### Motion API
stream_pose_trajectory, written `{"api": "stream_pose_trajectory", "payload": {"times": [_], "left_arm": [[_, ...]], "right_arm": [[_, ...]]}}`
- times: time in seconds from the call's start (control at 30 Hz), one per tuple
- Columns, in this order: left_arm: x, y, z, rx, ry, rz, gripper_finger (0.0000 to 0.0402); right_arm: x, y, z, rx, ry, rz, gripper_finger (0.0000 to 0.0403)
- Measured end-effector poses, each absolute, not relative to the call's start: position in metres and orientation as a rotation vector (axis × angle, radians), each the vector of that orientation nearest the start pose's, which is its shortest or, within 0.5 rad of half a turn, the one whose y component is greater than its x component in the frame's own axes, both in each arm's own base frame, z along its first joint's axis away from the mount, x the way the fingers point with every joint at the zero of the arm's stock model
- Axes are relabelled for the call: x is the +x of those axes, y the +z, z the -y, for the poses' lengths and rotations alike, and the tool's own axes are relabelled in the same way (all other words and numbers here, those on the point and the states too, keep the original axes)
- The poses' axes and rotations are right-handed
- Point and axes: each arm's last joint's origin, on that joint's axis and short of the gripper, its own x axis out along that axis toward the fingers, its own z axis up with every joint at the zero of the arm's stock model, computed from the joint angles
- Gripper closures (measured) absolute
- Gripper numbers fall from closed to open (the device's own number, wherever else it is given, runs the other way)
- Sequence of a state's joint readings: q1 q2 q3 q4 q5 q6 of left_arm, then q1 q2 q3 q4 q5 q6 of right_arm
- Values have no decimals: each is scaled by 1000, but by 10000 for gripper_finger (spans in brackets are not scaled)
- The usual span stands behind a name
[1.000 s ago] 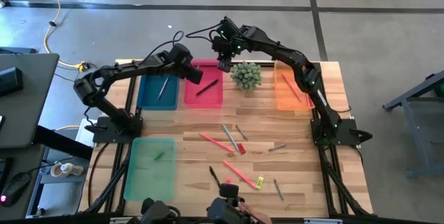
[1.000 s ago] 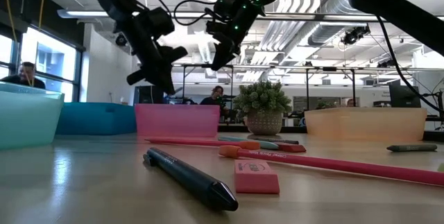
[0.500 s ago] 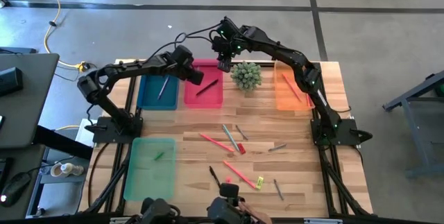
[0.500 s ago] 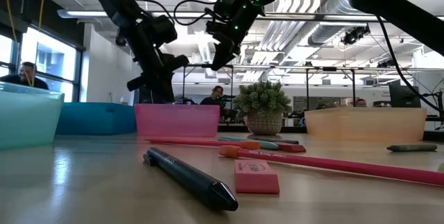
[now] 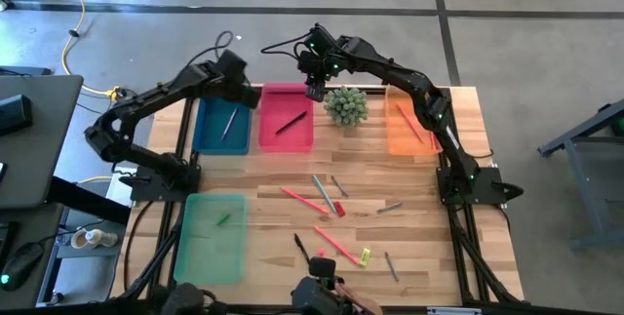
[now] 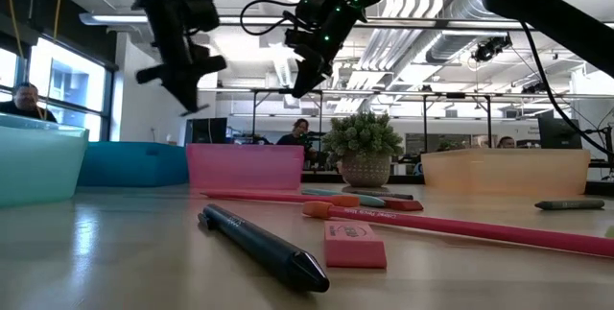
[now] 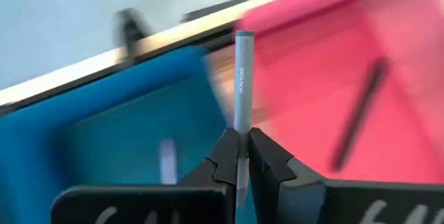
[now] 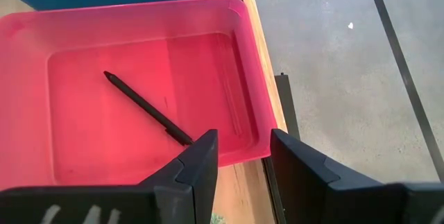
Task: Sort crayons/erasers/pens/pencils in bins
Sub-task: Put the gray crayon into the blue bin
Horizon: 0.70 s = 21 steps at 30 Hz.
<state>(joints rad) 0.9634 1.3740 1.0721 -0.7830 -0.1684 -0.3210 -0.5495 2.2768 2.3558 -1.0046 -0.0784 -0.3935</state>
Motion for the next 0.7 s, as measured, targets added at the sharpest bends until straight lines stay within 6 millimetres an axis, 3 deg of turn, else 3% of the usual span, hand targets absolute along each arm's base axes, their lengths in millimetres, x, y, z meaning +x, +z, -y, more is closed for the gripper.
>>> {"api": "stream_pose_trajectory", "payload": {"times": [0.17,0.37,0.7], "left_arm": [[124,261,-226,-745,1287,-940,399],[126,248,-230,-799,1272,-971,399],[137,218,-246,-758,1400,-1091,399]], "right_arm": [[418,306,253,-80,-251,-952,279],[419,307,254,-82,-252,-948,279],[419,307,254,-82,-252,-948,279]]}}
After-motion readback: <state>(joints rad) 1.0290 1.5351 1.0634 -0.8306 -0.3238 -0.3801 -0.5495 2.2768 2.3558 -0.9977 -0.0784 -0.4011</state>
